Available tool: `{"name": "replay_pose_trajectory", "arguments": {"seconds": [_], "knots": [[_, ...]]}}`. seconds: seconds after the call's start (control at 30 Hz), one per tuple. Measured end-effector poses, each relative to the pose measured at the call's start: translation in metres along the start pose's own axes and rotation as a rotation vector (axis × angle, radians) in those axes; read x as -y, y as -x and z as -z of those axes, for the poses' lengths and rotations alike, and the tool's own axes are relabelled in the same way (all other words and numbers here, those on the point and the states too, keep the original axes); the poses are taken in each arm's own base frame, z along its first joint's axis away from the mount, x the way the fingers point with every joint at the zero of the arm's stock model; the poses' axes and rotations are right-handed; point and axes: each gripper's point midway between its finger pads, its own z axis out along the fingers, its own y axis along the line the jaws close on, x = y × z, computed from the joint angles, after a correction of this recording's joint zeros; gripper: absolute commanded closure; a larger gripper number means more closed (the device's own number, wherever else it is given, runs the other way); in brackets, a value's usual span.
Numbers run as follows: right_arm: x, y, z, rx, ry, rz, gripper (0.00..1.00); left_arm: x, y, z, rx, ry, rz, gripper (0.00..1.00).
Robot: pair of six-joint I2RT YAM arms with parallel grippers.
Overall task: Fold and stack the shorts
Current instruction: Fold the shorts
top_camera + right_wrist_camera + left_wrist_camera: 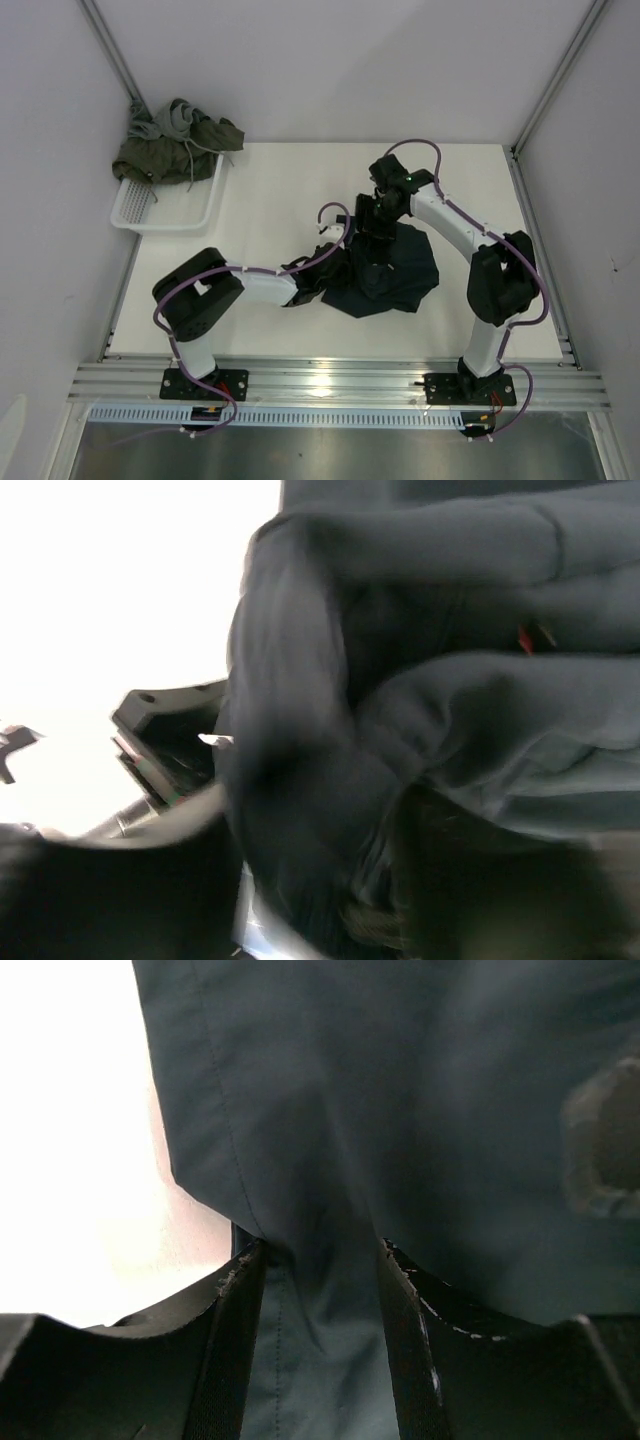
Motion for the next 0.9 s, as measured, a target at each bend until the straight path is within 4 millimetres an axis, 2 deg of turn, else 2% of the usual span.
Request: {"name": "replay_pose_trajectory", "arguments": {"seconds": [0.03, 0.2, 0.37, 0.4, 0.5, 0.53, 0.6, 0.63, 0.7, 0.73, 0.77, 0.83, 0.9], "knots": [[-0.004, 0.001, -0.001, 0.009, 0.009, 0.009, 0.01, 0.000, 0.000, 0.001, 0.000, -0.001, 0.003, 0.48], [-0.012, 0.004, 0.001, 0.039, 0.029, 0.042, 0.01, -0.003, -0.002, 0.005, 0.000, 0.001, 0.025, 0.45], [-0.023, 0.011, 0.025, 0.108, 0.069, 0.059, 0.02, -0.011, -0.008, 0.020, -0.020, 0.013, 0.031, 0.37], [-0.026, 0.014, 0.032, 0.132, 0.083, 0.064, 0.04, -0.015, -0.010, 0.026, -0.028, 0.023, 0.029, 0.32], [-0.029, 0.019, 0.053, 0.203, 0.128, 0.072, 0.17, -0.034, -0.020, 0.050, -0.061, 0.066, 0.024, 0.24], [-0.028, 0.020, 0.060, 0.226, 0.142, 0.070, 0.29, -0.041, -0.024, 0.060, -0.069, 0.081, 0.024, 0.22], [-0.017, 0.020, 0.066, 0.261, 0.160, 0.056, 0.45, -0.052, -0.025, 0.078, -0.068, 0.102, 0.032, 0.19], [-0.012, 0.018, 0.066, 0.265, 0.163, 0.045, 0.60, -0.057, -0.023, 0.087, -0.061, 0.107, 0.037, 0.18], [0.003, 0.014, 0.060, 0.274, 0.164, 0.022, 0.75, -0.062, -0.015, 0.102, -0.042, 0.111, 0.051, 0.14], [0.011, 0.009, 0.054, 0.268, 0.160, 0.007, 0.88, -0.063, -0.007, 0.110, -0.020, 0.108, 0.064, 0.13], [0.018, 0.002, 0.044, 0.257, 0.161, -0.006, 0.93, -0.063, 0.001, 0.116, 0.003, 0.102, 0.074, 0.11], [0.026, -0.011, 0.029, 0.227, 0.164, -0.019, 1.00, -0.062, 0.012, 0.125, 0.033, 0.092, 0.090, 0.10], [0.030, -0.023, 0.013, 0.201, 0.171, -0.028, 1.00, -0.061, 0.023, 0.129, 0.049, 0.087, 0.097, 0.10]]}}
